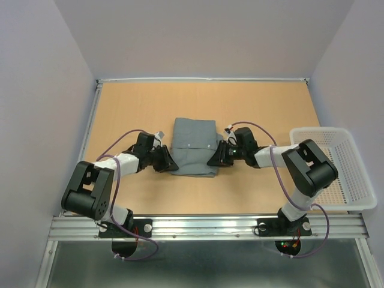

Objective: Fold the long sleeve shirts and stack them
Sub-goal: Fold the shirt

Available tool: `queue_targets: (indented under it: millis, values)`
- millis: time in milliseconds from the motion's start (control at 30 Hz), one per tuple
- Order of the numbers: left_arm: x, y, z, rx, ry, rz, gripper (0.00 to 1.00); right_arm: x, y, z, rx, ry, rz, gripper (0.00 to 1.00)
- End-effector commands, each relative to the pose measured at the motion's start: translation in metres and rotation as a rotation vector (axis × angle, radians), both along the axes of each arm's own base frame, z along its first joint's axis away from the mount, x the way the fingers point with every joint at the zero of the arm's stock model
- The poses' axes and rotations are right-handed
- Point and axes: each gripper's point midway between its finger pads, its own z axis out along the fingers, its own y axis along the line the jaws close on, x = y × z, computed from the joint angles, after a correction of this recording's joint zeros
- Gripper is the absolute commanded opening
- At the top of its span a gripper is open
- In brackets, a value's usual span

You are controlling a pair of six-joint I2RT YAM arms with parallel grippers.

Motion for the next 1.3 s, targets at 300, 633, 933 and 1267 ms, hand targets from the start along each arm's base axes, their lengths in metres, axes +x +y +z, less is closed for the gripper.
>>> queue_targets:
  millis: [300,633,933,1267]
  values:
    - [-0.012,0.004,0.031,-0.011,-0.087,-0.05,0.32,-0.014,0.033,0.062,0.108,-0.111,0.166,0.26]
    - [-0.037,0.03,-0.024,0.104,0.123,0.046,0.25,-0.04,0.003,-0.014,-0.002,-0.015,0.122,0.23]
    - [-0.006,0.047,0.03,0.15,-0.048,0.122,0.31,-0.009,-0.004,0.034,-0.033,-0.158,0.103,0.23]
    - [0.086,0.018,0.154,0.001,-0.325,0.174,0.7,0.104,-0.004,0.174,0.061,-0.433,-0.094,0.53]
